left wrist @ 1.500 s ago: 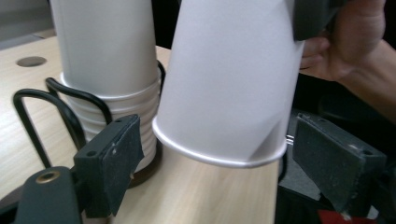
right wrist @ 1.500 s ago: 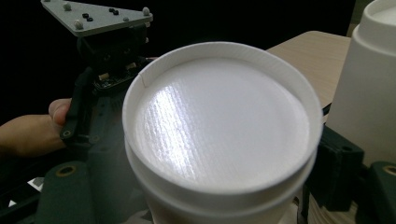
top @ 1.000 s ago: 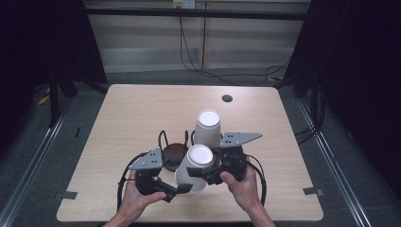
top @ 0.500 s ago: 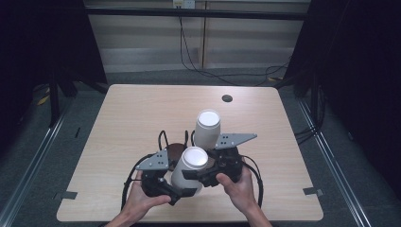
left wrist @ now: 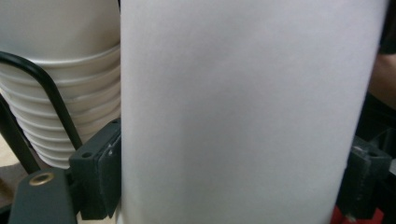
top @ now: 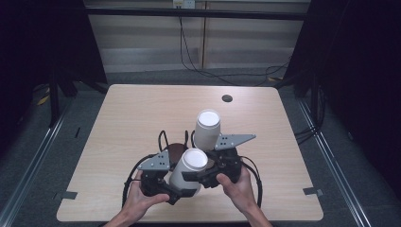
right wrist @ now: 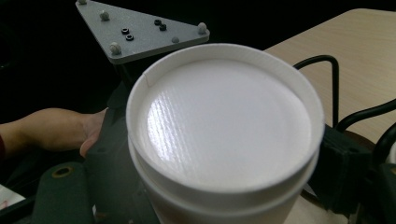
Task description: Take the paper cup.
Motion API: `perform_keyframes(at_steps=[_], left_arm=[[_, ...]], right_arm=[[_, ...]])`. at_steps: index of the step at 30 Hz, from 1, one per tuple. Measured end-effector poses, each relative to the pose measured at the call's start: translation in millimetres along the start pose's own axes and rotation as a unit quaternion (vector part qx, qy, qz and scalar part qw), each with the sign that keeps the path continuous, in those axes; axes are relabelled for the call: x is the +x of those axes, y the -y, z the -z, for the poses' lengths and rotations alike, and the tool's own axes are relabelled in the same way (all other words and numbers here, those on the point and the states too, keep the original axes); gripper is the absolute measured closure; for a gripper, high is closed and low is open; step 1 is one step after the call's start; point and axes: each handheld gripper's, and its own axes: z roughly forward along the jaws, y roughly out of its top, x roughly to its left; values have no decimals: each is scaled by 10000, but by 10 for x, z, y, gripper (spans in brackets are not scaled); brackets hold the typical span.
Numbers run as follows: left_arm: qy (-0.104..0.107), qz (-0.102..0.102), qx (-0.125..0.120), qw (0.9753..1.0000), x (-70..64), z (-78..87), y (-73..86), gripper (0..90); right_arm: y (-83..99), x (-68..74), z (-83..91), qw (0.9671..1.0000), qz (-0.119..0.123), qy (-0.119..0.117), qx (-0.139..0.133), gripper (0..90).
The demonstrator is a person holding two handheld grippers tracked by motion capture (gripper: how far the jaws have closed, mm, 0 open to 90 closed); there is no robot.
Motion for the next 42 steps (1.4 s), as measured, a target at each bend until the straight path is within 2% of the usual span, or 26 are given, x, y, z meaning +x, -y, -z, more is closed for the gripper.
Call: perform_keyframes(at_steps=[4,7,14,16,19,21,25,28,36,38,40,42], left_arm=[[0,-23,114,9999,-7,5,3,147],[-3,65,153,9999,-4,19,3,146],[2,139,263,9996,12,64,10,146],[88,197,335,9992,39,103,7,144],[-9,147,466,9988,52,159,2,143],[-23,168,466,9988,60,194,-2,144],[-100,208,536,9983,86,248,-31,144],[-168,148,641,9977,99,265,-45,144],[-249,246,971,9947,161,300,-34,150],[-377,208,986,9942,158,326,-40,151],[-455,189,1011,9937,172,377,-72,151],[-526,182,982,9936,193,442,-92,152]], right_arm=[[-13,3,33,10000,6,1,-80,145],[-14,-7,65,9999,-17,-5,-150,144],[11,-48,78,9999,-95,-22,-60,144],[13,-56,92,9999,-108,-19,-63,144],[14,-61,120,9999,-109,-15,-72,144],[14,-63,135,9999,-102,-43,-42,144],[22,-59,150,10000,18,-69,23,144],[30,-69,151,9999,45,-112,44,144],[61,-138,123,9995,-65,-11,315,146],[72,-142,118,9989,-28,184,433,146],[77,-153,121,9987,20,75,498,146],[75,-165,137,9985,32,83,533,146]])
